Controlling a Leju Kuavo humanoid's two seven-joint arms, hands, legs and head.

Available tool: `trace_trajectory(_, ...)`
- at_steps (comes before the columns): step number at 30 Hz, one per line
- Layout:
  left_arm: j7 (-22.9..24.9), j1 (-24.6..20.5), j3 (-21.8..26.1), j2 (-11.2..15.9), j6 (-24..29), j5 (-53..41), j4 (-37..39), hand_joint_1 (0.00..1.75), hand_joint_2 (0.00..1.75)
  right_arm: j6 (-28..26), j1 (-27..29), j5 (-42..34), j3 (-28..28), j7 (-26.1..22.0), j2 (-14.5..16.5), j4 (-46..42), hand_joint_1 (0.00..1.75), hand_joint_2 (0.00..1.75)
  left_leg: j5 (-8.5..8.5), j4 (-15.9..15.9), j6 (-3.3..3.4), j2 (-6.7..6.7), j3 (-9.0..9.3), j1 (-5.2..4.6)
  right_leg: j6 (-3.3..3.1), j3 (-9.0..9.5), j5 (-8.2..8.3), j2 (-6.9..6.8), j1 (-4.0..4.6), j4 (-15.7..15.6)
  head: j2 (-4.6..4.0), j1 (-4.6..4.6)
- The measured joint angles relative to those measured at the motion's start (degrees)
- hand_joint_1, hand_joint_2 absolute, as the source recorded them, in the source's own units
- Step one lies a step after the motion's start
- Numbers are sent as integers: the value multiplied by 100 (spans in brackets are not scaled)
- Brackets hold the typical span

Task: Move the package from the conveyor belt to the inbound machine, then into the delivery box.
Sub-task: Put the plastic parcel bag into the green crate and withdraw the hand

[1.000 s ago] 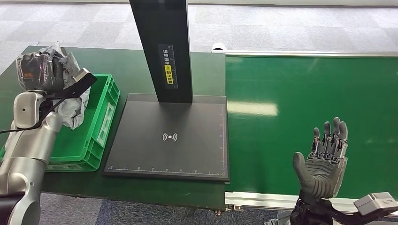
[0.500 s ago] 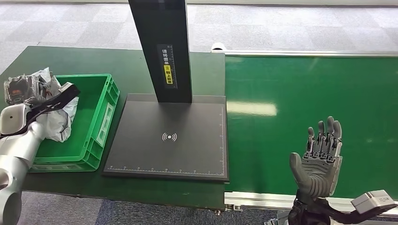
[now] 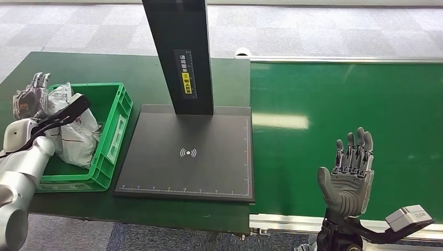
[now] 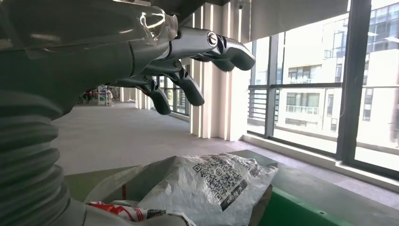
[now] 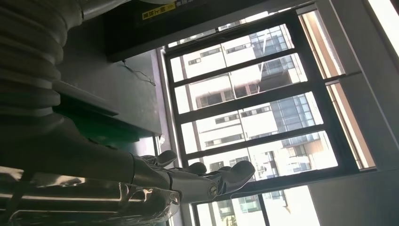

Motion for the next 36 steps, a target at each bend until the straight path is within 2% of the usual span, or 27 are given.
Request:
trace_trajectory(5, -382, -32, -6, -118, 13, 349, 11, 0, 175, -14, 3, 8, -2, 1, 1, 1, 0, 175, 0, 0, 0, 0, -1, -1, 0, 1, 0, 0, -1, 0, 0, 1)
trace_trajectory(36, -477, -59, 8, -301, -66, 470, 1, 0, 175, -92, 9, 91, -4, 58, 0, 2, 0, 175, -1, 1, 0, 0, 2, -2, 0, -3, 0, 0, -3, -3, 0, 0)
